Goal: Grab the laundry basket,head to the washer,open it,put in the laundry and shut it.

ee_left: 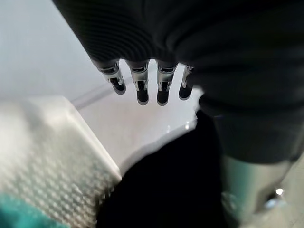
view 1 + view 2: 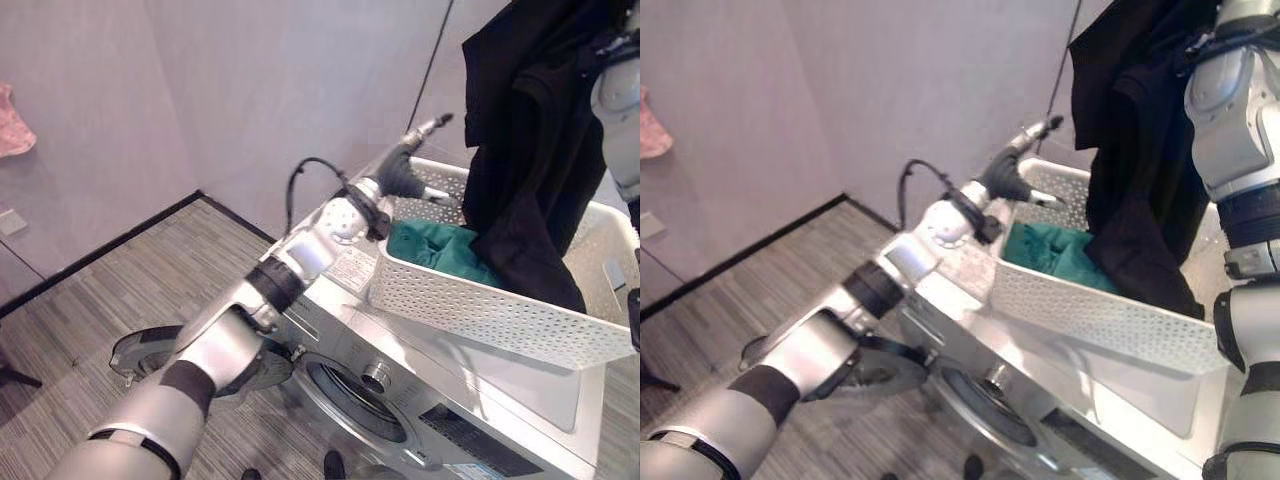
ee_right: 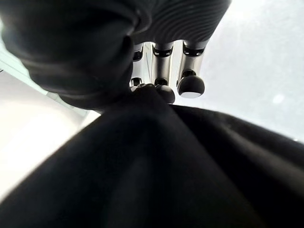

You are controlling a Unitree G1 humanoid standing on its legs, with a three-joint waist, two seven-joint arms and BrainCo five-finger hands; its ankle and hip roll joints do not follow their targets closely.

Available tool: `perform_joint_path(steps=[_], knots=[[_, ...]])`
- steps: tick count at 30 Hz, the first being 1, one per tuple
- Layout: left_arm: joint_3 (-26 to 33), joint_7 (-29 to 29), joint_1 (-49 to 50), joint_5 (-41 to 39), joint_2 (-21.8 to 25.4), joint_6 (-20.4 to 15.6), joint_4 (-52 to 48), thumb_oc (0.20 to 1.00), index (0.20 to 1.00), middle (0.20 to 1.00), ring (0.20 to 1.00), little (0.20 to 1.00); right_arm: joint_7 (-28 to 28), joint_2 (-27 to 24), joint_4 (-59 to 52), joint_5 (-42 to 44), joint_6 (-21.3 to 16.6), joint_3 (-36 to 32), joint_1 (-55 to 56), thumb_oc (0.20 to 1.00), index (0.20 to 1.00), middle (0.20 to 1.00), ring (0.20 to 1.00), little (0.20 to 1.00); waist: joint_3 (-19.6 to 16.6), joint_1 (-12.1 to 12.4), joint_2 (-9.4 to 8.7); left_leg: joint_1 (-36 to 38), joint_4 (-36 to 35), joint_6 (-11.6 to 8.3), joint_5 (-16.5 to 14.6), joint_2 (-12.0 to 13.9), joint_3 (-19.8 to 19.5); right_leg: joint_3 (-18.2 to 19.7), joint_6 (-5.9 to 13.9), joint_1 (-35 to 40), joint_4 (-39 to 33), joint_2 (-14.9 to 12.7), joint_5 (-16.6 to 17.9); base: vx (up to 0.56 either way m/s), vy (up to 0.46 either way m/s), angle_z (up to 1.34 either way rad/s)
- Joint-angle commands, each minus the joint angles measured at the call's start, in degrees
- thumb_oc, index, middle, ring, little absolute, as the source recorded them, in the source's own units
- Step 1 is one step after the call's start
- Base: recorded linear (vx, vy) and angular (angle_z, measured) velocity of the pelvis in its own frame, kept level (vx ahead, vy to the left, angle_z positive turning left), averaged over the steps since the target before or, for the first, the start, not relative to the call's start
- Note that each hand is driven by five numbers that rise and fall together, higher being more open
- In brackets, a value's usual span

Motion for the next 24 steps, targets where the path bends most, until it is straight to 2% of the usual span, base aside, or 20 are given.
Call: perform_joint_path(steps=[1, 6, 14, 20, 24], knots=[[-0.77, 2.84, -4.3, -4.93, 0.14, -1.01, 7.44, 1.0, 1.0, 1.0, 1.0, 1.0, -2.4, 0.1, 6.63, 3.02, -0.04, 1.95, -10.5, 0.2, 0.2, 0.2, 0.2, 0.2, -2.15, 2.57, -1.45, 5.21, 5.23, 0.98, -15.3, 3.72, 0.0, 0.86, 6.49, -7.8, 0.96, -6.28, -0.07, 0.02, 0.008, -0.18], [-1.34, 4.16, -8.08, -7.2, -2.89, -1.09, 13.72, 1.0, 1.0, 1.0, 1.0, 1.0, -2.65, 1.54, 8.48, 5.49, -0.49, 4.47, -13.32, 0.2, 0.2, 0.2, 0.2, 0.2, -2.5, 1.86, -0.96, 5.82, 4.87, 1.02, -15.24, 3.49, 0.7, 1.68, 6.55, -7.76, 0.85, -6.26, 0.13, 0.01, 0.004, -0.05], [0.37, 6.25, -13.31, -8.63, -4.65, -0.59, 23.33, 1.0, 1.0, 1.0, 1.0, 1.0, -3.15, 3.7, 3.89, 8.36, -1.83, 3.21, -11.3, 0.2, 0.2, 0.2, 0.2, 0.2, -2.99, 0.24, -0.18, 6.66, 3.95, 0.79, -14.94, 3.48, 2.1, 2.85, 6.49, -7.86, 0.84, -5.92, 0.16, 0.01, -0.017, -0.1], [0.6, 6.88, -15.1, -8.49, -3.82, -0.86, 23.67, 1.0, 1.0, 1.0, 1.0, 1.0, -3.25, 4.81, 1.05, 8.94, -2.37, 2.37, -10.22, 0.2, 0.2, 0.2, 0.2, 0.2, -3.03, -0.47, 0.62, 7.24, 3.87, 0.81, -15.11, 3.49, 3.43, 3.98, 6.48, -8.3, 0.83, -5.53, 0.3, 0.01, -0.007, -0.12], [1.13, 6.97, -13.66, -7.59, -2.64, -1.55, 20.18, 1.0, 1.0, 1.0, 1.0, 1.0, -3.25, 2.8, -3.93, 8.3, -2.98, -0.39, -5.58, 0.2, 0.2, 0.2, 0.2, 0.2, -2.79, -0.51, 1.0, 7.4, 3.87, 0.77, -15.04, 3.58, 3.74, 4.11, 6.42, -8.25, 0.78, -5.31, 0.08, 0.01, -0.03, -0.1]])
